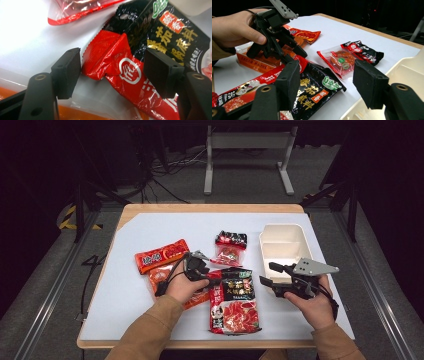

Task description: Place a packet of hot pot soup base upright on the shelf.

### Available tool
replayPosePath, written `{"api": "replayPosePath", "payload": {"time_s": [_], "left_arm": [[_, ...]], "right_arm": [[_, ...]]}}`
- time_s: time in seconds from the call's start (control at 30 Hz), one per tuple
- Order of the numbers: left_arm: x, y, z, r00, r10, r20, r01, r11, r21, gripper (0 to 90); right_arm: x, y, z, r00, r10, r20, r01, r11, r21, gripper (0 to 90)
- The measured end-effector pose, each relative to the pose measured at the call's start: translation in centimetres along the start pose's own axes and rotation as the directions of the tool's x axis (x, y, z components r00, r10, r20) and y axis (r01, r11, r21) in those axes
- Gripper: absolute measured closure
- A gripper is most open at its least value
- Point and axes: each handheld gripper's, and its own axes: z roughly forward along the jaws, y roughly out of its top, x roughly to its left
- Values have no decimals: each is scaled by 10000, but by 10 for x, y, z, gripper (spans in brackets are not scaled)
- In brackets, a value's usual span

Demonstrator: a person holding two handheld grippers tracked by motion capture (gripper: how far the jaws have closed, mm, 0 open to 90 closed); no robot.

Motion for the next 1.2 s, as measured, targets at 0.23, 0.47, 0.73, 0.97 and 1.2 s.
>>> {"api": "replayPosePath", "payload": {"time_s": [0.23,0.47,0.73,0.97,1.2], "left_arm": [[-1,0,2,10000,-41,-7,41,9998,191,365],[-1,0,2,9999,-26,-167,30,9998,198,494],[1,-3,1,9989,-300,360,296,9995,115,701],[1,-4,-2,9973,-403,607,414,9990,-155,808],[1,-4,-6,9955,-583,743,608,9977,-314,830]], "right_arm": [[1,-1,3,9999,41,-112,-39,9999,109,399],[2,-2,5,9999,-10,-141,13,9998,192,410],[3,-3,6,9999,-20,-134,24,9997,245,417],[2,-3,6,9999,-10,-115,13,9996,269,418],[2,-3,5,10000,30,-74,-28,9997,254,418]]}}
